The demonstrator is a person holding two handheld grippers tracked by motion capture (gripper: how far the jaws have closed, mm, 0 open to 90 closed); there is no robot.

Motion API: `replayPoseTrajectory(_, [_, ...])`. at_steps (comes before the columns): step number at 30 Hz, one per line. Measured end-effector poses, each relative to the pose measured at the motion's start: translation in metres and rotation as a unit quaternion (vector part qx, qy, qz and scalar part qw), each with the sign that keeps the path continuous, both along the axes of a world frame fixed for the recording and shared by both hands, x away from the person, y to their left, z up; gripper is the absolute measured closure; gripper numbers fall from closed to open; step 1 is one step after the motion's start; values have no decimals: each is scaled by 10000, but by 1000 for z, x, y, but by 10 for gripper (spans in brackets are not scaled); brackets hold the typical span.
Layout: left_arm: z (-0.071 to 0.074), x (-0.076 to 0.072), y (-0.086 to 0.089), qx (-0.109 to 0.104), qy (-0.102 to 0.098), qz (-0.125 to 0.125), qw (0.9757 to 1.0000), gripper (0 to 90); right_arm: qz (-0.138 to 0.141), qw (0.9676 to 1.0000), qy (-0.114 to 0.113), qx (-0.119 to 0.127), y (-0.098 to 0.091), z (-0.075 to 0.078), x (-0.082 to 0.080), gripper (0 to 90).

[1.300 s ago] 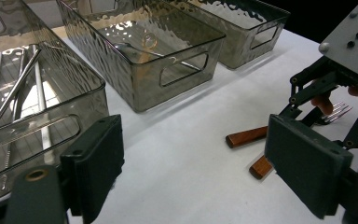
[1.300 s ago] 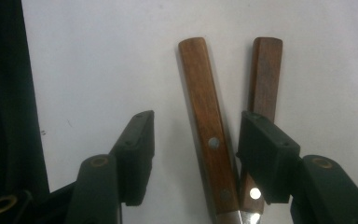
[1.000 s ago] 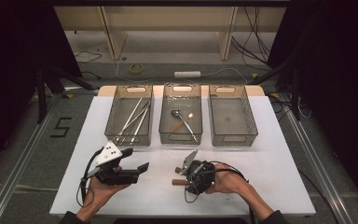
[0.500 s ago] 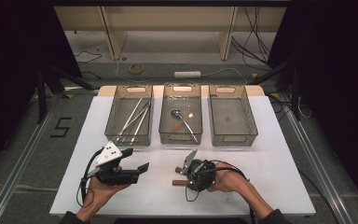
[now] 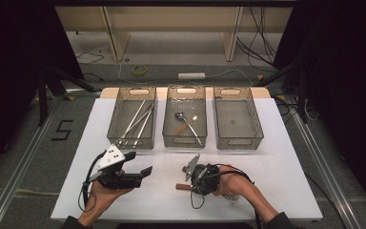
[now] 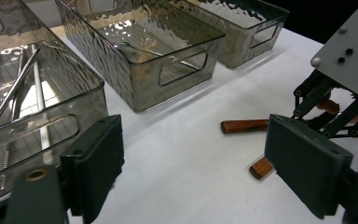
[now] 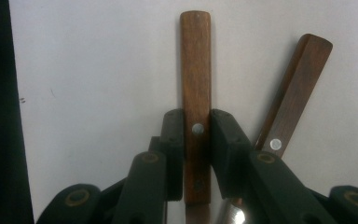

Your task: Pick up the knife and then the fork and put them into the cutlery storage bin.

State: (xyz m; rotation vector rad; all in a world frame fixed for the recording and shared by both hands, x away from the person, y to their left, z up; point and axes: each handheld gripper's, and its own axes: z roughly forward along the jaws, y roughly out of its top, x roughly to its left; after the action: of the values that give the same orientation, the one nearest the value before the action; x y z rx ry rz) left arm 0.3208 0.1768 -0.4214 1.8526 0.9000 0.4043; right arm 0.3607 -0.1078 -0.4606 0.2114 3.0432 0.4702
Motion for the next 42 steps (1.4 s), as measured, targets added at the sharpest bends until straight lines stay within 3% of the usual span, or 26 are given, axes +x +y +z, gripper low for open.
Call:
replayPoseTrajectory(8, [0,0,0,0,-2,2,10000,191,2,10000,-40,12,-1,2,0,766])
replayPoseTrajectory(11, [0,0,0,2,-10,1,10000,191,8,9999,-67,143,-4,5,2,767])
replayPoseTrajectory(14, [0,0,0,5,-12,7,10000,191,-271,9991,-121,301,-8,12,4,768])
replayPoseTrajectory(21, [0,0,0,0,-11,10,10000,191,-516,9968,-210,568,-19,21,12,769])
replayPoseTrajectory(23, [0,0,0,2,-10,11,10000,191,-715,9953,-189,628,-21,24,13,769])
replayPoseTrajectory(31, [0,-1,0,-17,-17,27,10000,191,-1023,9899,-198,956,-32,35,19,769])
replayPoseTrajectory(42, [1,0,1,-12,-37,42,10000,191,-1464,9781,-191,1469,-53,49,29,769])
